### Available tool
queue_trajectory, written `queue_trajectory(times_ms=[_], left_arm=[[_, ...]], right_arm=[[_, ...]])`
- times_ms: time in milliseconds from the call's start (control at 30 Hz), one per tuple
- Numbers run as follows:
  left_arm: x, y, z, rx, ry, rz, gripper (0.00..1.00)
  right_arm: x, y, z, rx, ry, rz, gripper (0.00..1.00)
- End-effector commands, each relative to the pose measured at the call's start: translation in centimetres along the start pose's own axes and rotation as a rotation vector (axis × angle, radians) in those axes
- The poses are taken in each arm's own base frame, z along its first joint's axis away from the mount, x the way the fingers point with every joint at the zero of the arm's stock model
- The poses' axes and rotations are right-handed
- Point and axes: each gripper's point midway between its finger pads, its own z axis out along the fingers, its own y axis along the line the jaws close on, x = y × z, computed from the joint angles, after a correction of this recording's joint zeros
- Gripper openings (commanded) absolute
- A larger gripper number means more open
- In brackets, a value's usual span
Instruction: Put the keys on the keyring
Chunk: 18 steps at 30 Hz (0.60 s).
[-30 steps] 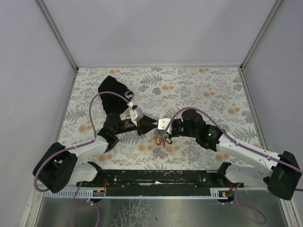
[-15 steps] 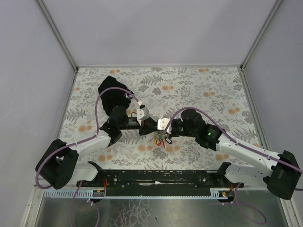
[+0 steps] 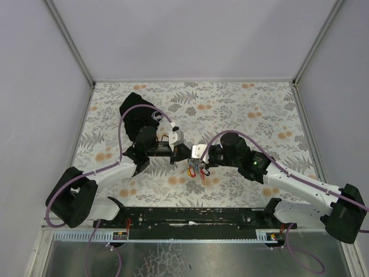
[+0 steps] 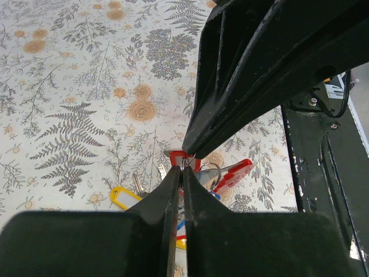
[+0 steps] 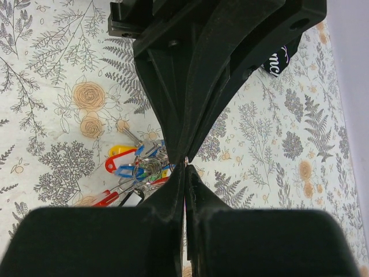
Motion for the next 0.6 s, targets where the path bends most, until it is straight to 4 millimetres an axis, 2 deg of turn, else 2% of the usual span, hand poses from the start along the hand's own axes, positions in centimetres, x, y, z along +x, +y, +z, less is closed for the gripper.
queue_trajectory(times_ms=[0, 200, 567], left_arm=[[-0.4, 0.2, -0.1, -0.008, -0.014, -0.005, 0.00], [-1.1, 1.1, -0.2, -0.086, -0.067, -0.044, 0.00], [-2.7, 3.3, -1.3, -0.272, -0.205, -0.116, 0.00]], right_arm=[[-2.3, -1.5, -0.6, 0.046, -0.056, -0.029, 0.00], [-0.5, -1.4, -1.1, 0.108, -0.022, -0.003, 0.00], [1.7, 1.0, 0.1, 0.056, -0.013, 0.072, 0.00]])
